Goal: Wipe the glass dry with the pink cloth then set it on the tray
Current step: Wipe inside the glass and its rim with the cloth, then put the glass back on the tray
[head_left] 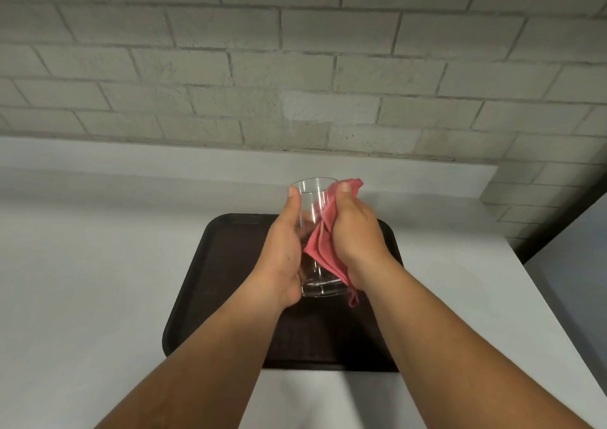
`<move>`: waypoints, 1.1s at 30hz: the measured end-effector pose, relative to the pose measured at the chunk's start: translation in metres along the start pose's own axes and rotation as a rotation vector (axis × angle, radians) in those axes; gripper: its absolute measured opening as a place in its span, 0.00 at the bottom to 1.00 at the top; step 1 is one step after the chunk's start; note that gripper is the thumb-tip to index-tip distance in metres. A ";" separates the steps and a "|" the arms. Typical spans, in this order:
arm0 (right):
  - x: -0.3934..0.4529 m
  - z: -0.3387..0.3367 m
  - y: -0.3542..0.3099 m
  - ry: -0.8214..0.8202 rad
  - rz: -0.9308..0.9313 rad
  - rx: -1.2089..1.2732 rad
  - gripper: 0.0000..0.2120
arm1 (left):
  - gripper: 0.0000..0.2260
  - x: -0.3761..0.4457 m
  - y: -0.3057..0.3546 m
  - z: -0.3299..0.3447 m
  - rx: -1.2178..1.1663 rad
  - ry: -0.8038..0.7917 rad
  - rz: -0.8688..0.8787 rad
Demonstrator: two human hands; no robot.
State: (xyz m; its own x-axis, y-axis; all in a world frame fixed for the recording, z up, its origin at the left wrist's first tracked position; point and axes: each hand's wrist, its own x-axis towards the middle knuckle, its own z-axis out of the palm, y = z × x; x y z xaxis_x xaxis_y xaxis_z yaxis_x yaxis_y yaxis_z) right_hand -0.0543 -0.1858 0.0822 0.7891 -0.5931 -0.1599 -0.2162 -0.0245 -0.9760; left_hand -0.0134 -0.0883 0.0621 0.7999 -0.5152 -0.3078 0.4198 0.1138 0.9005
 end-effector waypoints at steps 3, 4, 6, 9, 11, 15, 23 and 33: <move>0.000 -0.006 0.004 -0.071 0.208 0.296 0.30 | 0.38 -0.009 0.005 0.006 -0.019 -0.015 0.013; 0.000 -0.007 0.006 -0.098 0.237 0.342 0.29 | 0.41 -0.010 0.005 0.006 -0.039 0.009 0.007; -0.001 -0.008 0.010 -0.120 0.246 0.344 0.29 | 0.40 -0.008 0.006 0.008 -0.038 0.088 0.007; -0.006 -0.005 0.016 -0.108 0.199 0.201 0.27 | 0.30 -0.001 0.003 0.006 -0.019 0.232 0.051; -0.011 -0.001 0.019 -0.076 0.093 0.002 0.29 | 0.27 0.002 0.000 0.005 0.022 0.322 0.112; -0.019 0.003 0.028 0.020 -0.146 -0.380 0.30 | 0.30 0.005 -0.001 0.000 0.087 0.370 0.213; -0.017 -0.012 0.032 0.171 -0.424 -0.491 0.21 | 0.38 0.004 -0.004 -0.009 0.133 0.193 0.208; -0.022 -0.043 0.037 0.263 -0.434 -0.535 0.16 | 0.32 -0.005 -0.010 -0.009 0.240 0.084 0.282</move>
State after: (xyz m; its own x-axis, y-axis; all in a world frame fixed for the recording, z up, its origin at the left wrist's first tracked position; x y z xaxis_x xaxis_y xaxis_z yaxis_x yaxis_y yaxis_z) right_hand -0.1049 -0.2083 0.0561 0.7182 -0.6123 0.3305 -0.2199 -0.6504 -0.7271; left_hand -0.0180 -0.0794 0.0525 0.9062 -0.4194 -0.0531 0.0739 0.0336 0.9967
